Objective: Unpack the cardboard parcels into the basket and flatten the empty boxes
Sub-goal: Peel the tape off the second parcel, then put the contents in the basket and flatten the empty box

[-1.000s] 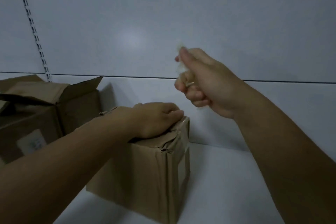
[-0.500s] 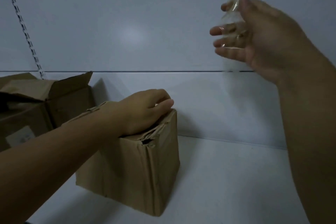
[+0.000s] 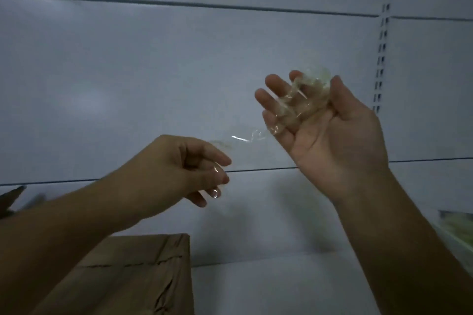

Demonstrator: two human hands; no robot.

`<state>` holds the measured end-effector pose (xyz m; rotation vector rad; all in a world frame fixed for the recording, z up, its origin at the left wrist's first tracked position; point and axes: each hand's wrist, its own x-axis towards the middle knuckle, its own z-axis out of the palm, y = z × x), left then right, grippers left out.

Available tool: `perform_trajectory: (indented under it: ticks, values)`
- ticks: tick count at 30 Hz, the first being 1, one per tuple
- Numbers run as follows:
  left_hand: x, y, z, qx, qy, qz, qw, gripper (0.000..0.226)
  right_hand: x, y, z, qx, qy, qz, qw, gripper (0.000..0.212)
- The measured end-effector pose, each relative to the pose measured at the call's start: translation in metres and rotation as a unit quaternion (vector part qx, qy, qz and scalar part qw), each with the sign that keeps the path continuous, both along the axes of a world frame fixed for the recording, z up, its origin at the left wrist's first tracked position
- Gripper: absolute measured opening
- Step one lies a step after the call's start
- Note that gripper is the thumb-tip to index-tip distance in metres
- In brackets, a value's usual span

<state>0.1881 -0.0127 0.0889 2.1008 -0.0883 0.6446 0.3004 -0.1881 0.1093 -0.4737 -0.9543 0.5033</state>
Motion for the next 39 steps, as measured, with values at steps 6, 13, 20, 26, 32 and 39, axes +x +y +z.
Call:
perform_trajectory:
  ticks: [6,13,20,26,32,39]
  values:
    - [0.056,-0.037,0.035,-0.029,-0.055,-0.08,0.995,0.02,0.043,-0.093,0.011,-0.292,-0.187,-0.482,0.805,0.031]
    - [0.115,-0.135,0.035,0.039,0.046,-0.195,0.979,0.019,0.102,-0.251,0.012,-0.497,-0.27,-0.6,0.566,0.044]
    - [0.184,-0.255,0.01,0.054,0.038,-0.199,0.978,0.031,0.162,-0.354,-0.015,-0.459,-0.273,-0.655,0.534,0.056]
    - [0.282,-0.314,-0.057,0.276,0.131,-0.077,0.949,0.034,0.238,-0.358,-0.055,-0.436,-0.297,-0.644,0.554,0.021]
    - [0.324,-0.314,-0.107,0.373,0.218,-0.033,0.901,0.031,0.272,-0.329,-0.117,-0.582,-0.474,-0.412,0.517,0.01]
    - [0.322,-0.312,-0.12,0.374,0.001,0.013,0.928,0.027,0.287,-0.321,-0.125,-0.633,-0.58,-0.272,0.433,0.024]
